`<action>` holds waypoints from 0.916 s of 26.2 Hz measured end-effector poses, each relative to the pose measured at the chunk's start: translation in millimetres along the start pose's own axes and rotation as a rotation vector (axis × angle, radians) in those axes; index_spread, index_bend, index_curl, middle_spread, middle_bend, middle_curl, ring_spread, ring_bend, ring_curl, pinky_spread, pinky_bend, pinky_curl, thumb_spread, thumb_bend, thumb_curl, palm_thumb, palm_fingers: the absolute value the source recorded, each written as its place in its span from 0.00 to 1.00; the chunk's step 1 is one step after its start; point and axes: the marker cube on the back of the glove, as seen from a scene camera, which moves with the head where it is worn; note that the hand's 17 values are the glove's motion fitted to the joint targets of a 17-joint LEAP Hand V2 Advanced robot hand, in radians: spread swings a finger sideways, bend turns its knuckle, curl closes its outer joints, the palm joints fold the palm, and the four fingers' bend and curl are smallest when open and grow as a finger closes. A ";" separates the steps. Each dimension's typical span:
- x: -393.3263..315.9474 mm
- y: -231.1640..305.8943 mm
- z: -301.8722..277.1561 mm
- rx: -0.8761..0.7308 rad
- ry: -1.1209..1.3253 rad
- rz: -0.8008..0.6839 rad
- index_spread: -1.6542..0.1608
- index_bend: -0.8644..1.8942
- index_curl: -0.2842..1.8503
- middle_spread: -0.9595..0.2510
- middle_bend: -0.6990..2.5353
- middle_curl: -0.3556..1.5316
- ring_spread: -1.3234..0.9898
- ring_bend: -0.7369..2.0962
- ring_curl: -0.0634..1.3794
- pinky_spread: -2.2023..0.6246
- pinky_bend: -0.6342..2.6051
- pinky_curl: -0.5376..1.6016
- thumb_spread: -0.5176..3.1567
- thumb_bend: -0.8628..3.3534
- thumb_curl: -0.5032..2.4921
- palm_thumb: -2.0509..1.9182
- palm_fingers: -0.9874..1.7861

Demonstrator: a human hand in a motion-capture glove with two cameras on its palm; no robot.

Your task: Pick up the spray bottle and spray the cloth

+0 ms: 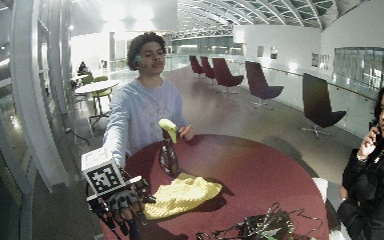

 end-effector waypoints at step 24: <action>-140.4 165.0 51.3 -0.089 -1.157 -0.331 0.72 0.36 0.27 0.77 0.29 0.37 0.58 0.40 0.25 0.86 0.25 0.38 0.45 0.20 0.23 0.60 0.60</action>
